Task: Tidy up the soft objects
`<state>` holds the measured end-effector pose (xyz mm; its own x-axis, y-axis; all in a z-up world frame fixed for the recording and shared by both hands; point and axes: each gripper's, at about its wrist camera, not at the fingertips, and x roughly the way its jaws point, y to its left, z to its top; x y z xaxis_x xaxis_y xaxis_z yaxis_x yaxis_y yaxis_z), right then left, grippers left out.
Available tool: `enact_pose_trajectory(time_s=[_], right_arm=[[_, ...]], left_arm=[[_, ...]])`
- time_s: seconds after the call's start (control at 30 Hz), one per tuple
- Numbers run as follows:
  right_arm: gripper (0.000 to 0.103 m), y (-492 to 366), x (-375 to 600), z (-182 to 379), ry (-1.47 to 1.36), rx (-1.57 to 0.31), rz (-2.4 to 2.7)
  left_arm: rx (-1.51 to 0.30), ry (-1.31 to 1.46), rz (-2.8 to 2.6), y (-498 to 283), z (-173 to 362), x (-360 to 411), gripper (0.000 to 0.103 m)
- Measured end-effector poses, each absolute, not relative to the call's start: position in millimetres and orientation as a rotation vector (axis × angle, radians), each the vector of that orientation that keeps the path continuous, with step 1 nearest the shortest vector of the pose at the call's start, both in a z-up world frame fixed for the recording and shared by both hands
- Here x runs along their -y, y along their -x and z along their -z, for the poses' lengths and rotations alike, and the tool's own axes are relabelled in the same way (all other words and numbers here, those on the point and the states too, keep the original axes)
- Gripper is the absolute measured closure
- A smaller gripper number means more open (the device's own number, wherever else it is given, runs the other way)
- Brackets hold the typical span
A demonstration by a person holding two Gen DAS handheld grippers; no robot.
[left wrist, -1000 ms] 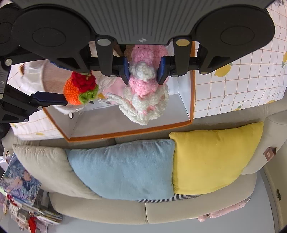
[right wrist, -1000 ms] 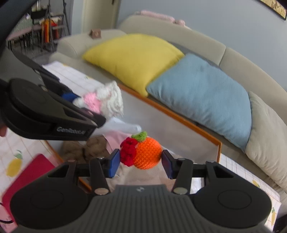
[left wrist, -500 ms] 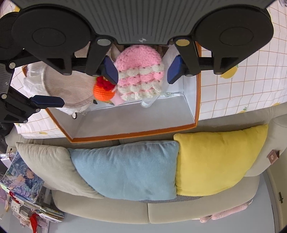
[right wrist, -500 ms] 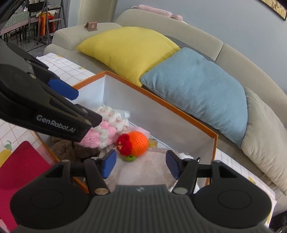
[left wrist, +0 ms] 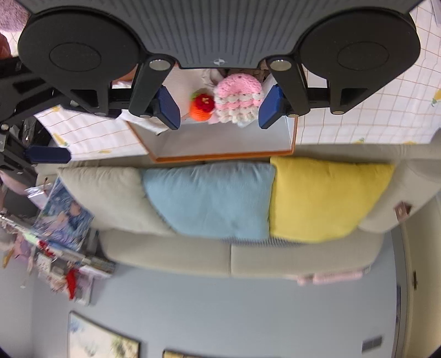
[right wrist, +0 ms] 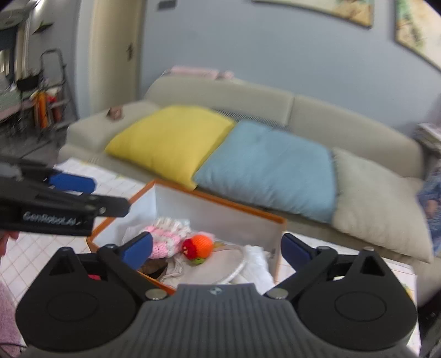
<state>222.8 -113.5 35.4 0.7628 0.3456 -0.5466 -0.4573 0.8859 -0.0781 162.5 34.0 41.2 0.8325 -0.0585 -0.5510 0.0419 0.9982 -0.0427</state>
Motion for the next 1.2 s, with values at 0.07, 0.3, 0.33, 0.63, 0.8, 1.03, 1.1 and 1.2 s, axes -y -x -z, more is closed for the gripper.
enact_pose_trajectory(time_s=[0.07,0.3,0.33,0.63,0.8,1.03,1.1,1.2], right_arm=[[0.003,-195,118,-42,0.229,-0.499,-0.361],[0.003,-123,141,-46,0.199,-0.449,-0.287],[0.003,-116,144,-46,0.179,-0.458,-0.286],[0.003,-55,167,-27,0.089,-0.539,-0.198],[0.003,-46,166,-9,0.090,-0.588,-0.153],[0.003,-42,159,15,0.129,-0.639,-0.124],[0.003,-42,159,21,0.126,-0.656,-0.118],[0.003,-43,163,25,0.098,-0.668,-0.116]], left_arm=[[-0.549,0.023,0.057,-142,-45,-28,0.025],[-0.493,0.037,0.078,-87,-44,-7,0.024],[-0.495,0.044,0.073,-82,-43,-5,0.024],[-0.583,0.083,0.006,-37,-15,0,0.024],[-0.600,0.027,-0.086,-20,-2,10,0.024],[-0.624,-0.043,-0.120,-22,14,19,0.013],[-0.657,-0.104,-0.116,-23,21,25,0.012],[-0.673,-0.121,-0.107,-20,27,29,0.012]])
